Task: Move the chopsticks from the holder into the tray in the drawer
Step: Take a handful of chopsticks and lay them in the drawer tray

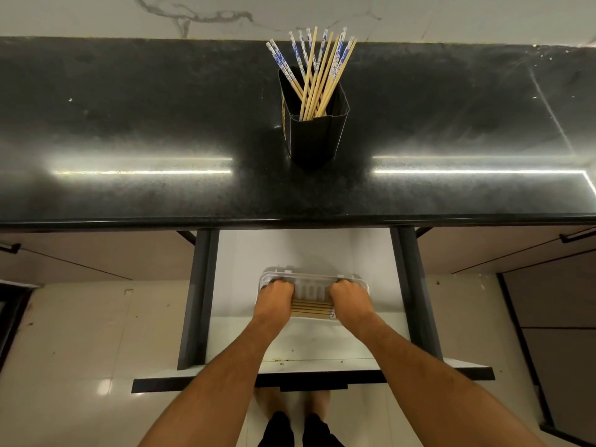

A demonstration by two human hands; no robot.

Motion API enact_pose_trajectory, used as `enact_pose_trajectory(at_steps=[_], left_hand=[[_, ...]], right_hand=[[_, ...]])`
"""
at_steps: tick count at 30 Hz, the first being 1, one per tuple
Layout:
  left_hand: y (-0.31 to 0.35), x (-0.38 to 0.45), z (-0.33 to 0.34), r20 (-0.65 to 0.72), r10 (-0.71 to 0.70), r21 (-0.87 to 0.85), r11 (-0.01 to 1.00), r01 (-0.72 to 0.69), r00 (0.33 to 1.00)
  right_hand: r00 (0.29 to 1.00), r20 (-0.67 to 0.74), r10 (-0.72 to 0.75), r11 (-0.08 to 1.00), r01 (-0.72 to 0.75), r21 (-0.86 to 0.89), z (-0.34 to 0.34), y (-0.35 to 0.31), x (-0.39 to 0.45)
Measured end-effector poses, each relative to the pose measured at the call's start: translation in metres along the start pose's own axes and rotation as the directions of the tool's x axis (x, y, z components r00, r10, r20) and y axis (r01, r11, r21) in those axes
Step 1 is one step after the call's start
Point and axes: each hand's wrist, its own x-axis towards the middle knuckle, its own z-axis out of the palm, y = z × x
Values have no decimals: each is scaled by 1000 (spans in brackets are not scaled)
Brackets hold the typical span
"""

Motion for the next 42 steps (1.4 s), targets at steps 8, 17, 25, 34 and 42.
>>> enact_pose_trajectory(at_steps=[8,17,25,34,42], left_hand=[[6,-2,-9,-88,-38,-128,991,26,995],[-2,-21,-27,-534,-286,-513,858,-36,796],[-17,-23,-17,7,-701,-811,413,414,713],[-16,-30,-5,11,-710,-741,467,483,704],[-21,-37,1,15,-707,-706,493,509,707]], right_hand=[[985,-153,-74,983,98,157,-9,8,-10],[753,-315,578,541,-65,838,-22,37,-38],[785,61,616,345,-339,875,-3,32,-46],[776,110,621,432,-457,777,8,28,-39],[800,85,594,489,-443,752,7,29,-37]])
